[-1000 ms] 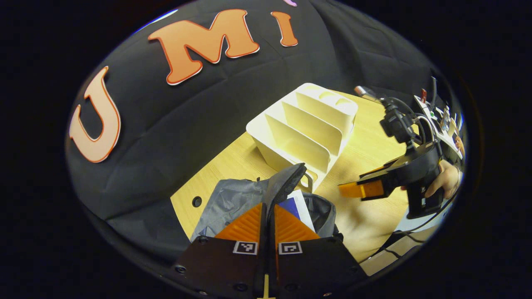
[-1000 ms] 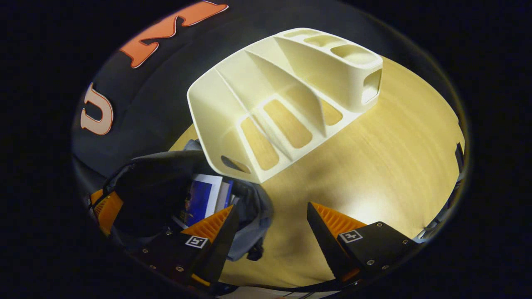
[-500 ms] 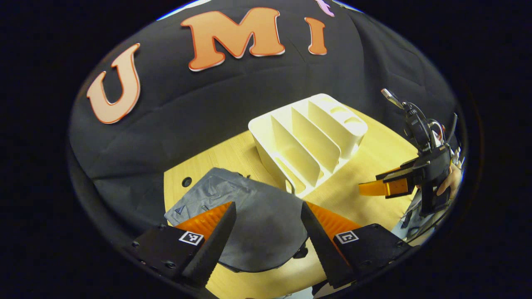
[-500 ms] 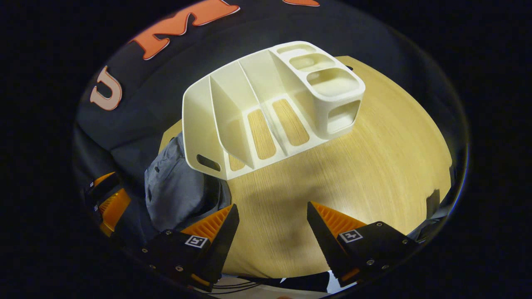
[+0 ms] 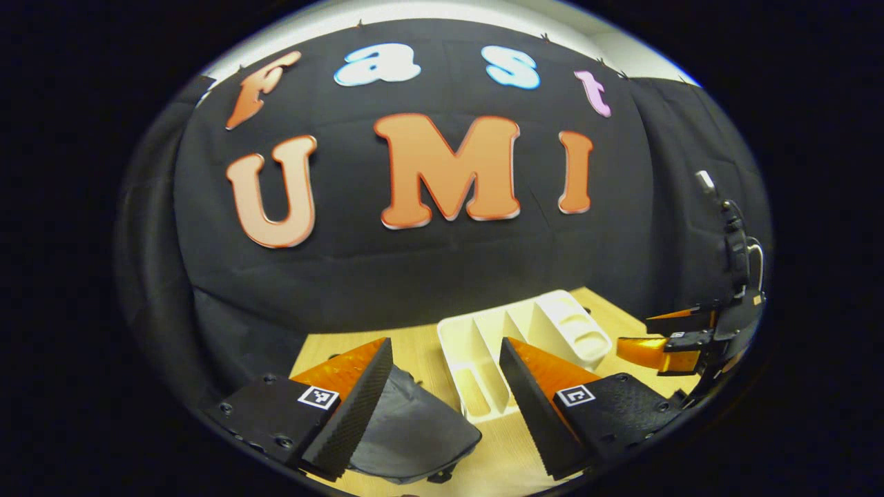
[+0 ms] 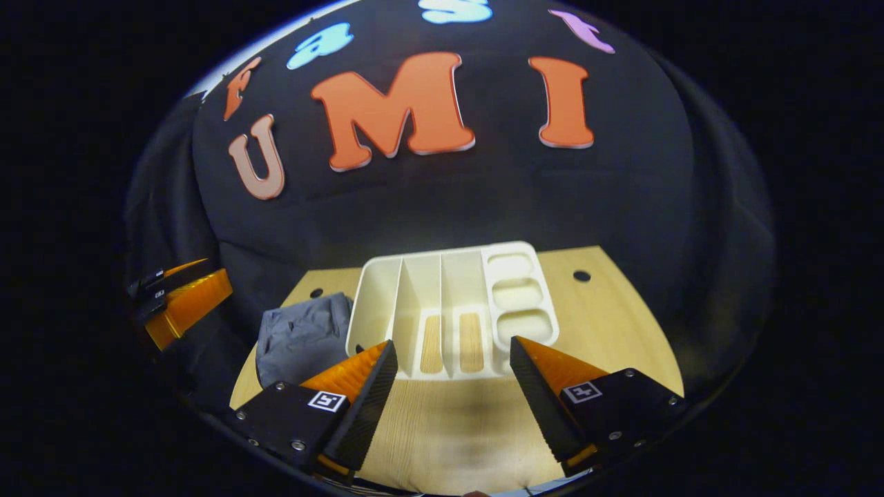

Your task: Open the schoolbag, grab two books from the bookshelf and put them into the schoolbag.

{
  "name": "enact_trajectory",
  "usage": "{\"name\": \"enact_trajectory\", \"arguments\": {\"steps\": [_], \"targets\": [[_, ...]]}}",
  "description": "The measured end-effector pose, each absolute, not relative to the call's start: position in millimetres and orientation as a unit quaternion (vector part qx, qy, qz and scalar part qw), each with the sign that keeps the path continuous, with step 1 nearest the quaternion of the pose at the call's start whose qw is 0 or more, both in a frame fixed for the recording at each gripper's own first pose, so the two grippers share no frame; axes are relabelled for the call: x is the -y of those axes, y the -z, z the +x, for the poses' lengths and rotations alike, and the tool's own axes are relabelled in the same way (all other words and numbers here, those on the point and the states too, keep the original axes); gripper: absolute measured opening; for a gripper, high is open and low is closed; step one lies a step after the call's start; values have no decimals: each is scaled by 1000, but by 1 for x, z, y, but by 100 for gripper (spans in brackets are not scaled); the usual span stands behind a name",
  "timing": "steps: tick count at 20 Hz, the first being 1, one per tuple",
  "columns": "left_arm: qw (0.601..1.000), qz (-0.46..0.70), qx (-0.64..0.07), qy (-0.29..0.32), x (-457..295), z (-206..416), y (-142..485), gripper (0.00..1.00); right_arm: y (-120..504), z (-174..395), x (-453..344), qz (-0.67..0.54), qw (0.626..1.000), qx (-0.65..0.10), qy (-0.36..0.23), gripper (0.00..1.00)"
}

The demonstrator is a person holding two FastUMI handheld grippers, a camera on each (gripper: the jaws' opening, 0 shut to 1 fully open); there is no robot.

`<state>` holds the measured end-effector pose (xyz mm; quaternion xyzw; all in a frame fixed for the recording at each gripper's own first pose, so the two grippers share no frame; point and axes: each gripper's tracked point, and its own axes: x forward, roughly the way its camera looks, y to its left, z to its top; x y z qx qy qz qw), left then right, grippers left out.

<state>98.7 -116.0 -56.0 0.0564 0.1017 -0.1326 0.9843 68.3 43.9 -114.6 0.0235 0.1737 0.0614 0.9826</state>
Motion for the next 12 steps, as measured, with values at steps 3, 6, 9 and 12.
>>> {"name": "enact_trajectory", "arguments": {"steps": [3,6,9,12], "targets": [[994,41,-43,95,102,87,15,98,57,57,-42,8,994,-82,-66,98],[997,13,-2,80,93,73,-10,98,21,43,-28,-18,998,-6,-55,97],[998,-7,49,45,76,66,-25,98,10,38,-26,-24,998,27,-59,97],[996,3,78,39,70,53,-33,98,17,41,-23,-8,998,9,-60,97]]}}
